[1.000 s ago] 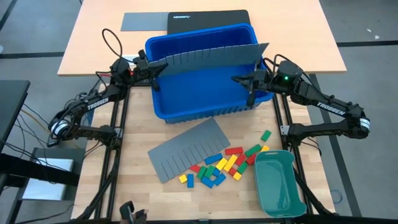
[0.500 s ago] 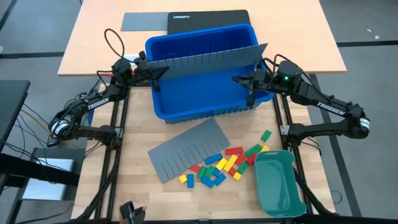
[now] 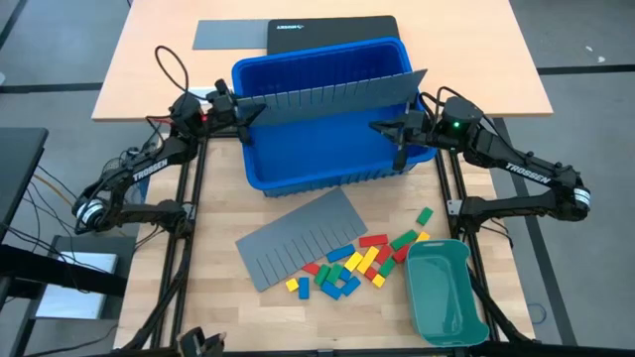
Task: Sort Items/Unsort Items
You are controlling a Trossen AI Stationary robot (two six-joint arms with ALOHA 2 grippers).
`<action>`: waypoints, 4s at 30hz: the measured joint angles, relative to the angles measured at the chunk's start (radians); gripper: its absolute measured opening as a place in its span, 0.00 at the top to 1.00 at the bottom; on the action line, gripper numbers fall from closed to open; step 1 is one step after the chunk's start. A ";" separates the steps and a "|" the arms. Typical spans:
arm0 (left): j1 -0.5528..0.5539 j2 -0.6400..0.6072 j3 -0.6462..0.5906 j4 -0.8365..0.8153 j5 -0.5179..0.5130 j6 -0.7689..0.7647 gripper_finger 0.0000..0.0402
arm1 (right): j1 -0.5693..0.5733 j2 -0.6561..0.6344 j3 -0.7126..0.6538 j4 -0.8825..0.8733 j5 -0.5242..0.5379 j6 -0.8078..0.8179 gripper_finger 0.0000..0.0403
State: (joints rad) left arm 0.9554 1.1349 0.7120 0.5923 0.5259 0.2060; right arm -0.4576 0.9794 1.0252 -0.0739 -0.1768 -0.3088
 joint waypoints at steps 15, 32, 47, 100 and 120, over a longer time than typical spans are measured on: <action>0.000 -0.197 0.000 -0.043 0.003 0.024 0.62 | 0.000 0.000 0.000 0.000 0.004 0.022 0.97; -0.180 -0.129 0.000 0.124 -0.291 -0.069 0.84 | -0.010 0.325 0.001 0.576 0.478 -0.011 1.00; -0.297 0.055 0.128 0.099 -0.533 0.024 0.97 | -0.037 0.439 0.056 0.674 0.627 -0.060 1.00; -0.340 0.188 0.127 -0.190 -0.744 0.015 0.99 | -0.122 0.443 -0.123 0.497 0.645 0.241 1.00; -0.335 0.213 0.084 -0.162 -0.743 0.015 0.99 | -0.122 0.443 -0.132 0.471 0.646 0.249 1.00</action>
State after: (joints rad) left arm 0.6201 1.3475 0.7963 0.4301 -0.2176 0.2211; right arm -0.5797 1.4223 0.8936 0.3975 0.4694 -0.0596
